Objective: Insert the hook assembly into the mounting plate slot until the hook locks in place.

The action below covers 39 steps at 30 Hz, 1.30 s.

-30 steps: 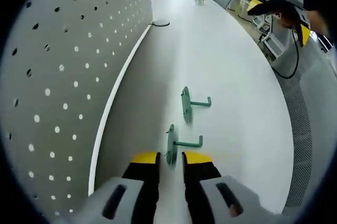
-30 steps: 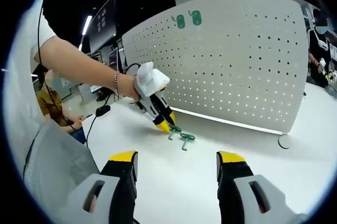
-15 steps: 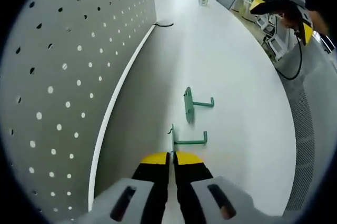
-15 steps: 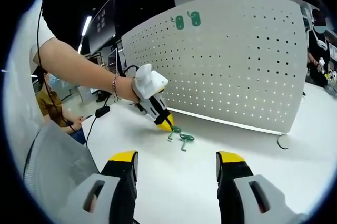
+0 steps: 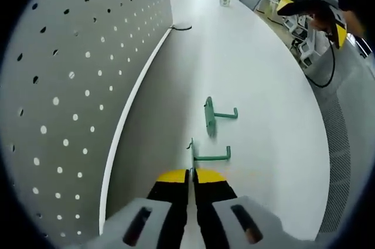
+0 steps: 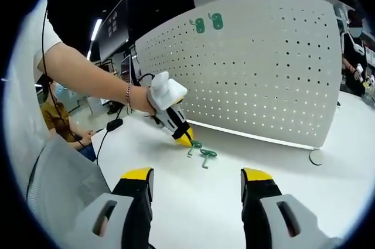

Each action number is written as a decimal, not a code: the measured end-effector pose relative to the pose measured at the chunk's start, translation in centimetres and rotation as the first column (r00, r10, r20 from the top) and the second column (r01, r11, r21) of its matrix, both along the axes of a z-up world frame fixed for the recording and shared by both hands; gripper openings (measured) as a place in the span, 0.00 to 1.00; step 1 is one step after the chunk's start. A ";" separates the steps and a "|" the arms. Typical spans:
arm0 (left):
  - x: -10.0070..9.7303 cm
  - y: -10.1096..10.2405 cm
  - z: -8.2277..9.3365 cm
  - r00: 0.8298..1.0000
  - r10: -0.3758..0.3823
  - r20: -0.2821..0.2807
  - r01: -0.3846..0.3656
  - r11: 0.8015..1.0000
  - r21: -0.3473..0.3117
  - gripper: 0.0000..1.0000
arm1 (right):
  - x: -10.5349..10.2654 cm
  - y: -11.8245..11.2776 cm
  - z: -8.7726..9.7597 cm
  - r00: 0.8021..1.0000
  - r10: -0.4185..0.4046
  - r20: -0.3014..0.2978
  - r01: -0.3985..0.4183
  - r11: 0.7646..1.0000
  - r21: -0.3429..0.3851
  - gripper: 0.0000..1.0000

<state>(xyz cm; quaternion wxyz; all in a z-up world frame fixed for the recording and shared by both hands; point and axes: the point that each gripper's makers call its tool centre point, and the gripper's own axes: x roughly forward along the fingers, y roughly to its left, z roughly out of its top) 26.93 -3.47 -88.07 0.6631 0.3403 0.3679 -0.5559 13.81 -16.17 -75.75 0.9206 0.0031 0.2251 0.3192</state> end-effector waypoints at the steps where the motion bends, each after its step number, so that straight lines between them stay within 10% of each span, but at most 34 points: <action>1: 0.1 0.0 0.0 0.999 0.033 -0.013 -0.033 0.999 -0.016 0.03 | 0.0 0.0 0.0 1.000 0.000 0.000 0.000 1.000 0.000 0.58; 39: 1.1 -1.6 7.2 0.984 0.167 0.059 -0.128 0.903 -0.411 0.03 | 0.0 0.0 -0.1 1.000 -0.003 -0.010 0.003 1.000 -0.010 0.67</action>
